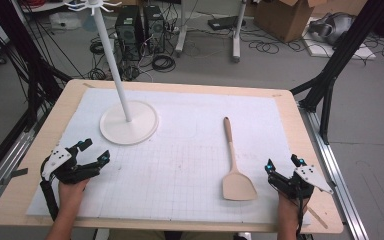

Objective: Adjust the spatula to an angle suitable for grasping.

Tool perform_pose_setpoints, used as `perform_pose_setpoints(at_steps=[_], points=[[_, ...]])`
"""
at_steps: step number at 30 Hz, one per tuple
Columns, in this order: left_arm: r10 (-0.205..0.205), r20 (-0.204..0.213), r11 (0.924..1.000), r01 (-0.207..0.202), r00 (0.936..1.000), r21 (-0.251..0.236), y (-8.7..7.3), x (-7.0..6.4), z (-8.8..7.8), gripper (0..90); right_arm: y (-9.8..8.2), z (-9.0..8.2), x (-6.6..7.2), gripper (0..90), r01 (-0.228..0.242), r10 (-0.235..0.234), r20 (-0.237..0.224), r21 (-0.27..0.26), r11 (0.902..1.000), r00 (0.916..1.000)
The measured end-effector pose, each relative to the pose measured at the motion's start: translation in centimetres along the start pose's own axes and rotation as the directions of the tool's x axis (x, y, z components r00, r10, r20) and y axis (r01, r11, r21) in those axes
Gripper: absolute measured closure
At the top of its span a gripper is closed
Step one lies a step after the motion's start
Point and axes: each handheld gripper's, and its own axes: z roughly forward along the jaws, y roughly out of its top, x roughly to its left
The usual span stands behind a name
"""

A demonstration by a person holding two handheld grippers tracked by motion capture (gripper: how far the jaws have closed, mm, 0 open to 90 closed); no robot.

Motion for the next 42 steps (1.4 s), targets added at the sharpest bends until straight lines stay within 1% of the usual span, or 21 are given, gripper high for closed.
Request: perform_pose_setpoints(at_steps=[3,5,15,18,19,21,24,25,27,28,29,30,31,32,34,35,36,37,38,40,42], points=[[0.003,0.001,1.0000,-0.003,1.0000,0.001,0.0,0.0,0.0,16.7,0.0,0.0,0.0,15.1,-0.002,0.002,0.004,-0.004,1.0000,1.0000],[0.002,0.000,1.0000,-0.002,1.0000,0.000,0.0,0.0,0.0,16.7,0.0,0.0,0.0,15.1,0.010,-0.010,0.003,0.001,1.0000,0.9999],[0.002,-0.010,1.0000,-0.002,1.0000,0.002,0.0,-0.1,0.0,17.2,0.0,0.1,0.0,15.6,0.007,-0.007,0.005,0.007,0.9999,1.0000],[0.006,-0.008,1.0000,-0.006,0.9999,0.003,0.0,-0.1,0.0,17.2,0.0,0.1,0.0,15.7,-0.001,0.001,0.008,0.010,1.0000,1.0000],[0.007,-0.009,1.0000,-0.007,0.9999,0.003,0.0,-0.1,0.0,17.2,0.1,0.1,-0.1,16.7,-0.013,0.013,0.008,0.003,0.9999,0.9999],[0.008,-0.011,1.0000,-0.007,0.9999,0.003,0.0,-0.1,0.1,17.2,0.1,0.1,-0.3,20.3,-0.025,0.025,0.002,0.014,0.9996,0.9997],[0.009,-0.011,1.0000,-0.009,0.9999,0.002,0.0,-0.1,0.1,17.3,0.1,0.3,-0.4,21.1,-0.044,0.044,0.002,0.026,0.9987,0.9990],[0.008,-0.008,1.0000,-0.008,0.9999,0.001,0.0,-0.1,0.0,17.2,0.2,0.3,-0.6,23.9,-0.059,0.059,-0.009,0.037,0.9976,0.9982],[0.007,-0.008,1.0000,-0.007,0.9999,0.002,0.0,-0.1,0.0,17.2,0.2,0.4,-0.7,25.9,-0.060,0.061,-0.019,0.041,0.9974,0.9980],[0.004,-0.008,1.0000,-0.004,1.0000,-0.001,0.0,-0.1,0.0,17.2,0.4,0.6,-0.7,35.0,-0.039,0.042,-0.053,0.053,0.9978,0.9977],[0.007,-0.008,1.0000,-0.007,0.9999,0.002,0.0,-0.1,0.0,17.2,0.5,0.6,-0.8,40.2,-0.035,0.039,-0.069,0.060,0.9976,0.9969],[0.007,-0.008,1.0000,-0.007,0.9999,0.002,0.0,-0.1,0.0,17.2,0.5,0.6,-0.8,40.2,-0.035,0.039,-0.069,0.060,0.9976,0.9969],[0.009,-0.009,1.0000,-0.009,0.9999,0.003,0.0,-0.1,0.0,17.2,1.0,0.8,-0.8,48.2,-0.022,0.030,-0.107,0.074,0.9970,0.9938],[0.009,-0.011,1.0000,-0.009,0.9999,0.002,0.0,-0.2,0.1,17.2,1.3,1.0,-0.9,52.4,-0.018,0.028,-0.129,0.075,0.9970,0.9913],[0.011,-0.013,0.9999,-0.011,0.9999,0.003,0.0,-0.2,0.1,17.3,2.0,1.4,-0.8,64.5,-0.002,0.016,-0.178,0.079,0.9969,0.9839],[0.010,-0.013,0.9999,-0.010,0.9999,0.004,0.0,-0.2,0.1,17.3,2.3,1.6,-0.7,71.1,0.021,-0.003,-0.201,0.085,0.9961,0.9795],[0.010,-0.013,0.9999,-0.010,0.9999,0.004,0.0,-0.2,0.1,17.4,2.6,2.0,-0.5,74.6,0.041,-0.018,-0.220,0.102,0.9939,0.9753],[0.010,-0.014,0.9999,-0.010,0.9998,0.004,0.0,-0.2,0.1,17.4,2.6,2.0,-0.5,74.6,0.041,-0.018,-0.220,0.102,0.9939,0.9753],[0.008,-0.017,1.0000,-0.008,0.9998,0.005,0.0,-0.2,0.1,17.9,2.9,2.4,-0.3,80.8,0.061,-0.032,-0.233,0.121,0.9907,0.9720],[0.008,-0.017,1.0000,-0.008,0.9998,0.005,0.0,-0.2,0.1,18.3,3.4,3.4,0.1,89.3,0.092,-0.050,-0.250,0.160,0.9828,0.9670],[0.008,-0.018,1.0000,-0.008,0.9998,0.006,0.0,-0.2,0.1,18.3,3.7,4.0,0.3,89.4,0.093,-0.045,-0.270,0.168,0.9815,0.9618]])
